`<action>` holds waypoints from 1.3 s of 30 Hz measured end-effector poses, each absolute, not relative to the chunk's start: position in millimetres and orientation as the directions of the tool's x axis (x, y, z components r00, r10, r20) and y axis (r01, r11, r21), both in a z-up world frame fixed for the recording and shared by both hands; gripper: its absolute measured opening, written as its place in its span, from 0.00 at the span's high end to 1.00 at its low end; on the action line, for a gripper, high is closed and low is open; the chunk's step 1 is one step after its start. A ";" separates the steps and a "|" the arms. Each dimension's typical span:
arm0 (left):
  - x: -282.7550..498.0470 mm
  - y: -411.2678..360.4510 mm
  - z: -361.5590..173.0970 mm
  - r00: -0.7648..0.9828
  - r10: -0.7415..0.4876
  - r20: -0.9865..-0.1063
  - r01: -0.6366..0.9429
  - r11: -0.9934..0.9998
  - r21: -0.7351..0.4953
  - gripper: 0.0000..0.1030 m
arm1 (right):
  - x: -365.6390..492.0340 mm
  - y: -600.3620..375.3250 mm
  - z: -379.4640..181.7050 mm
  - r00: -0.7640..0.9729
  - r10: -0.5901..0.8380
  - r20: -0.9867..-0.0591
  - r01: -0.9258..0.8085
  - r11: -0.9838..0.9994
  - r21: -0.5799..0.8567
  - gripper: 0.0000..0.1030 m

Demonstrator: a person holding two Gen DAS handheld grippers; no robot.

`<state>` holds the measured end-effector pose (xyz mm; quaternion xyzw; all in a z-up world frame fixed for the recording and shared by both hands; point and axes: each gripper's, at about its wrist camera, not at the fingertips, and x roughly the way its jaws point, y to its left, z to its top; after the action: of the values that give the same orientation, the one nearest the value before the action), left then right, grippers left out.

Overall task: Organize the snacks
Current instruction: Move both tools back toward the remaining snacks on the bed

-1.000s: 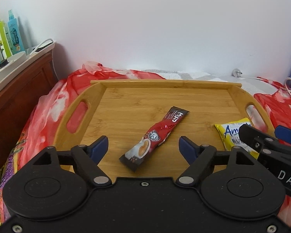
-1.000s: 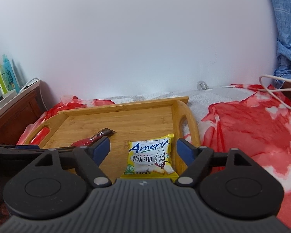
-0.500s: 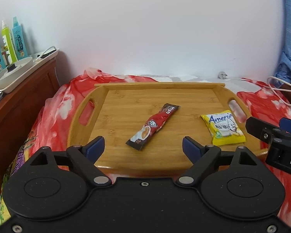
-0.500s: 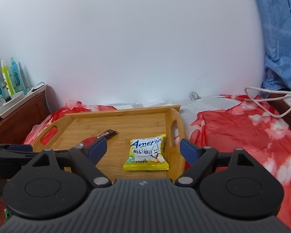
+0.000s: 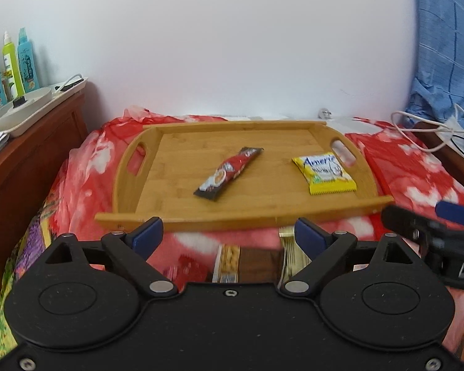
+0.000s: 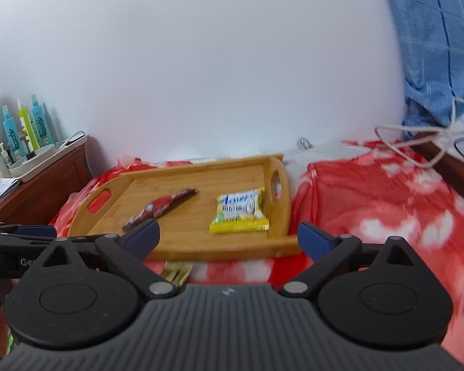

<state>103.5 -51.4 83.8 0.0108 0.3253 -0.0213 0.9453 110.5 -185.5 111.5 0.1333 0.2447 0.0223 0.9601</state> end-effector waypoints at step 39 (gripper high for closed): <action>4.5 -54.5 85.0 0.726 -0.168 -0.667 0.217 0.976 -0.009 0.26 | 18.4 -147.9 71.8 0.793 0.152 -0.590 -0.009 0.971 0.238 0.18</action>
<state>4.5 -54.5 85.0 0.0346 0.3552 -0.1037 0.9284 18.4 -147.9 71.8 0.1122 0.3190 0.0429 0.9401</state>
